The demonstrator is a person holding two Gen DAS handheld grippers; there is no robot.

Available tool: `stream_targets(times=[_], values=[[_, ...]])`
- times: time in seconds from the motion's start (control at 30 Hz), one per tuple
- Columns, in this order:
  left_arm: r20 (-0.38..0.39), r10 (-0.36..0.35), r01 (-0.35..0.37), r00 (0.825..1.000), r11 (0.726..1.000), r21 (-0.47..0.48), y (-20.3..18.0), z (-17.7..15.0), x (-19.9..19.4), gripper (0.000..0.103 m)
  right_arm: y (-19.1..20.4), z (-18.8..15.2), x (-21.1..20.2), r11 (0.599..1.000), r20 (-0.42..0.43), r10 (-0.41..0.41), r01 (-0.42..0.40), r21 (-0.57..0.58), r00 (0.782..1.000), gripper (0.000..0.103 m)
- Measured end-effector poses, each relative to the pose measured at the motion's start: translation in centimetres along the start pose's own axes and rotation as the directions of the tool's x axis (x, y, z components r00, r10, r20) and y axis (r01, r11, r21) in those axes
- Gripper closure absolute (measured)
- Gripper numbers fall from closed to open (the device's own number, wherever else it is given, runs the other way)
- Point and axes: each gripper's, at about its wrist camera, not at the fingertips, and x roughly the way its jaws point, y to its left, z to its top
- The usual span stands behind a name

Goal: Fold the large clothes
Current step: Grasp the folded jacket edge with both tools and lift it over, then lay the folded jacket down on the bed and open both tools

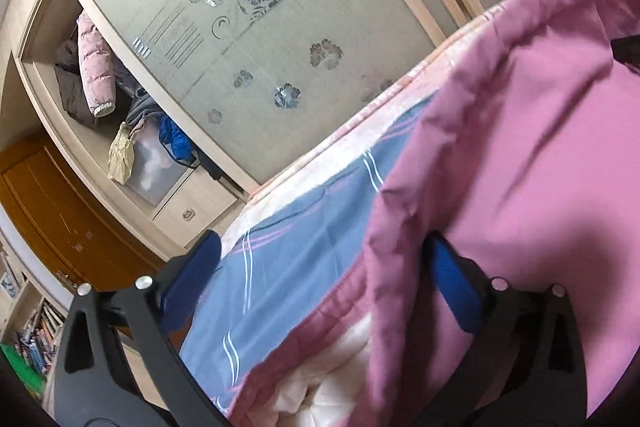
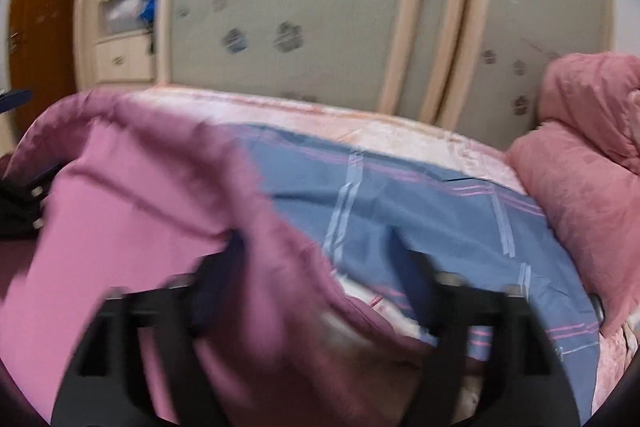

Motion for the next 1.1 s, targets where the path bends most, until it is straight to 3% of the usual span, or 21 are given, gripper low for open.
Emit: stream_targets(times=[0.07, 0.17, 0.2, 0.27, 0.3, 0.37, 0.4, 0.43, 0.5, 0.6, 0.67, 0.73, 0.87, 0.97, 1.03, 1.1], values=[[0.028, 0.060, -0.061, 0.998, 0.998, 0.011, 0.7, 1.0, 0.3, 0.002, -1.1, 0.9, 0.2, 0.999, 0.025, -0.013, 0.011, 0.050, 1.000, 0.009], [0.054, 0.154, -0.155, 0.987, 0.988, 0.012, 2.2, 2.6, 1.1, 0.002, -1.7, 2.0, 1.1, 0.997, 0.019, -0.069, 0.068, 0.029, 0.997, 0.009], [0.043, 0.201, -0.201, 0.979, 0.980, 0.009, 2.6, 3.1, 1.6, 0.002, -1.7, 2.2, 1.2, 0.994, 0.026, -0.105, 0.105, 0.013, 0.994, 0.009], [-0.011, 0.348, -0.348, 0.937, 0.935, -0.065, 4.7, 4.0, 2.5, 0.002, -2.5, 2.7, 0.9, 0.974, 0.060, -0.226, 0.224, 0.025, 0.972, 0.009], [-0.037, 0.353, -0.354, 0.935, 0.926, -0.129, 5.7, 4.2, 2.3, 0.002, -3.3, 3.0, 0.2, 0.953, 0.090, -0.298, 0.291, 0.078, 0.950, 0.009], [-0.070, 0.266, -0.274, 0.961, 0.905, -0.324, 8.1, 4.1, 1.3, 0.002, -4.7, 3.2, -1.8, 0.932, 0.161, -0.333, 0.299, 0.206, 0.929, 0.007], [-0.052, 0.216, -0.219, 0.975, 0.902, -0.371, 8.1, 4.1, 0.5, 0.002, -5.0, 3.1, -2.6, 0.931, 0.190, -0.316, 0.264, 0.253, 0.930, 0.007], [-0.032, 0.165, -0.164, 0.986, 0.908, -0.386, 7.6, 4.1, -0.2, 0.002, -5.1, 3.1, -3.4, 0.939, 0.221, -0.248, 0.178, 0.295, 0.943, 0.006], [-0.005, 0.049, -0.048, 0.999, 0.944, -0.326, 4.9, 4.6, -1.0, 0.002, -3.4, 3.1, -3.3, 0.961, 0.209, -0.053, -0.007, 0.275, 0.976, 0.002], [-0.013, -0.077, 0.072, 0.997, 0.974, -0.213, 0.3, 4.9, -0.6, 0.002, 1.5, 2.9, -0.3, 0.985, 0.036, 0.090, -0.094, 0.146, 0.995, 0.002], [-0.062, -0.091, 0.078, 0.994, 0.978, -0.192, -2.0, 4.3, 0.9, 0.002, 3.9, 2.6, 1.7, 0.990, -0.050, 0.118, -0.113, 0.085, 0.992, 0.002], [-0.097, -0.099, 0.078, 0.990, 0.976, -0.201, -3.5, 3.2, 1.8, 0.002, 5.2, 2.0, 3.5, 0.996, -0.083, 0.082, -0.078, 0.046, 0.993, 0.002], [-0.155, -0.101, 0.059, 0.983, 0.965, -0.254, -2.8, 0.7, 5.5, 0.002, 3.6, 0.6, 7.1, 0.989, -0.146, 0.078, -0.058, 0.138, 0.986, 0.002], [-0.175, -0.108, 0.052, 0.979, 0.953, -0.297, -1.6, -1.4, 7.3, 0.002, 1.9, 0.2, 8.3, 0.990, -0.135, -0.012, 0.030, 0.134, 0.991, 0.002], [-0.182, -0.063, 0.005, 0.981, 0.954, -0.301, -0.7, -2.3, 8.1, 0.002, 0.3, -0.5, 9.2, 0.987, -0.146, -0.094, 0.111, 0.113, 0.985, 0.002], [-0.194, 0.037, -0.090, 0.980, 0.958, -0.271, 0.2, -3.8, 8.8, 0.002, -1.9, -1.9, 10.4, 0.978, -0.180, -0.082, 0.114, 0.175, 0.980, 0.002]])
